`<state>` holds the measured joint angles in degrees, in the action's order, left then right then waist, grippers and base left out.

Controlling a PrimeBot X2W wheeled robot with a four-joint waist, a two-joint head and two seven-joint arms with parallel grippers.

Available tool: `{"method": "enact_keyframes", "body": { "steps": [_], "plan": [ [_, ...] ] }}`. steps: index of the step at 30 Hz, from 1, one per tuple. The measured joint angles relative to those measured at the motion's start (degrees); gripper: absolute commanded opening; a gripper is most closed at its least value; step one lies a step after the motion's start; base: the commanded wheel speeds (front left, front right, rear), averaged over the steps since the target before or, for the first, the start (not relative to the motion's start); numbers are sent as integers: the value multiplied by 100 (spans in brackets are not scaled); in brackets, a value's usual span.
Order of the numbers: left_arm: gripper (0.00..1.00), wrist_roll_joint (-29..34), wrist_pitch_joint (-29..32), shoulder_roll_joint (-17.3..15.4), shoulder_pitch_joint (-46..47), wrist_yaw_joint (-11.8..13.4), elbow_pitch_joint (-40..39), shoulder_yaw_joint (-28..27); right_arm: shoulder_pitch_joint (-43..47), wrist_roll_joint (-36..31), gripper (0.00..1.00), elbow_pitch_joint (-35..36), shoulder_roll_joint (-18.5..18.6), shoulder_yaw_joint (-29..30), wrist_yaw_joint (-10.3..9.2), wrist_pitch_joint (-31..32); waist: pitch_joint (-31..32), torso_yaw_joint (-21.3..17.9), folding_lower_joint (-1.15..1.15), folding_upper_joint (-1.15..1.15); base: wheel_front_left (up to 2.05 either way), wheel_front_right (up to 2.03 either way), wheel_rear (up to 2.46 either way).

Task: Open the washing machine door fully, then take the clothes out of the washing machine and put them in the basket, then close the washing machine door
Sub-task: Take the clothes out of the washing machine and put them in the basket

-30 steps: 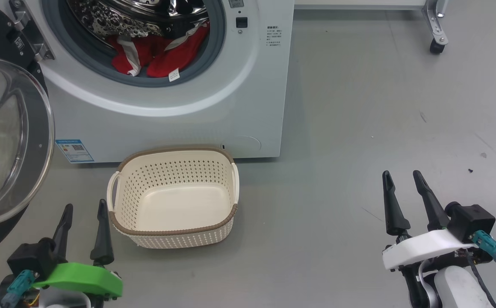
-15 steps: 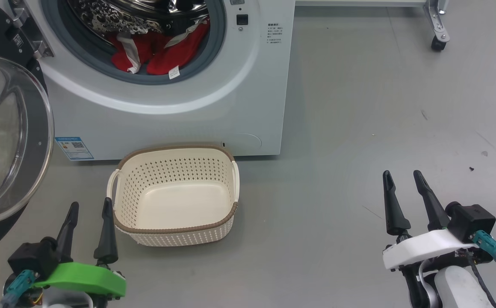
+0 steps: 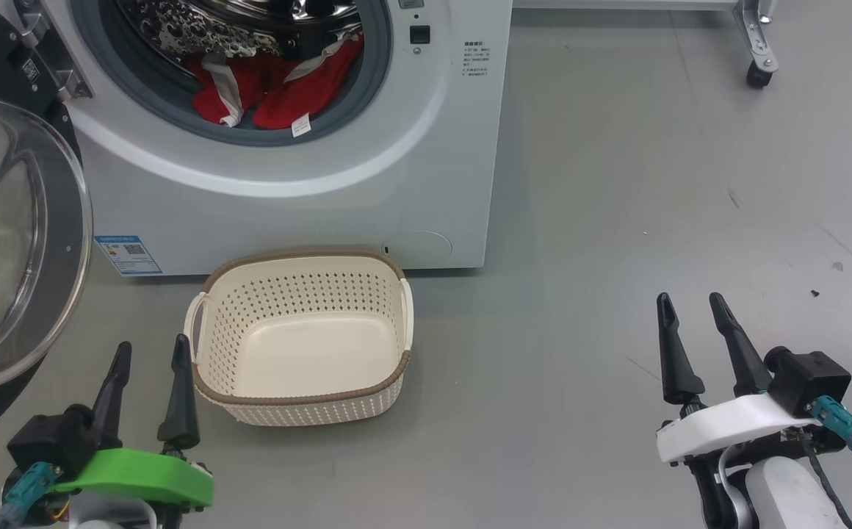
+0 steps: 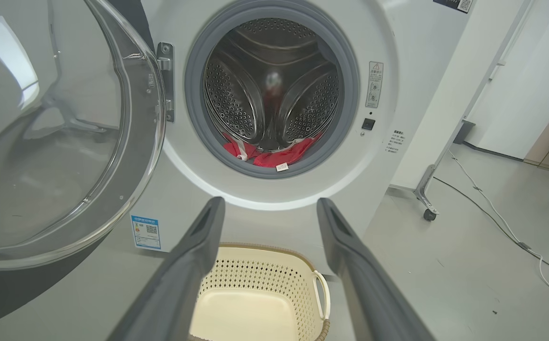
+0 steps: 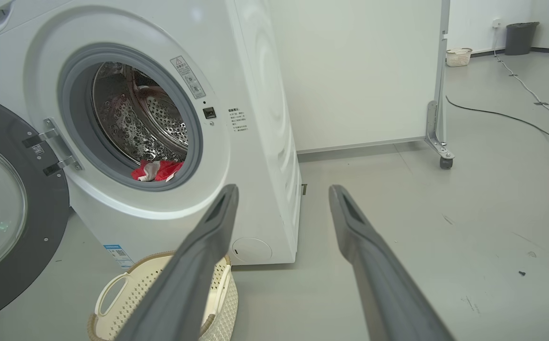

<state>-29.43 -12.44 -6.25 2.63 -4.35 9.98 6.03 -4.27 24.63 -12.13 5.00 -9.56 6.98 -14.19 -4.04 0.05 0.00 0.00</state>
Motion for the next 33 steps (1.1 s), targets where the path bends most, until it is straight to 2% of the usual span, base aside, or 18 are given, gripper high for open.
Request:
{"method": "enact_keyframes", "body": {
  "steps": [33],
  "plan": [
    [100,52,-23,-30,-28,1,-62,51,0,-8,100,-75,-33,5,0,0,78,36,0,0,89,-89,0]
  ]
}}
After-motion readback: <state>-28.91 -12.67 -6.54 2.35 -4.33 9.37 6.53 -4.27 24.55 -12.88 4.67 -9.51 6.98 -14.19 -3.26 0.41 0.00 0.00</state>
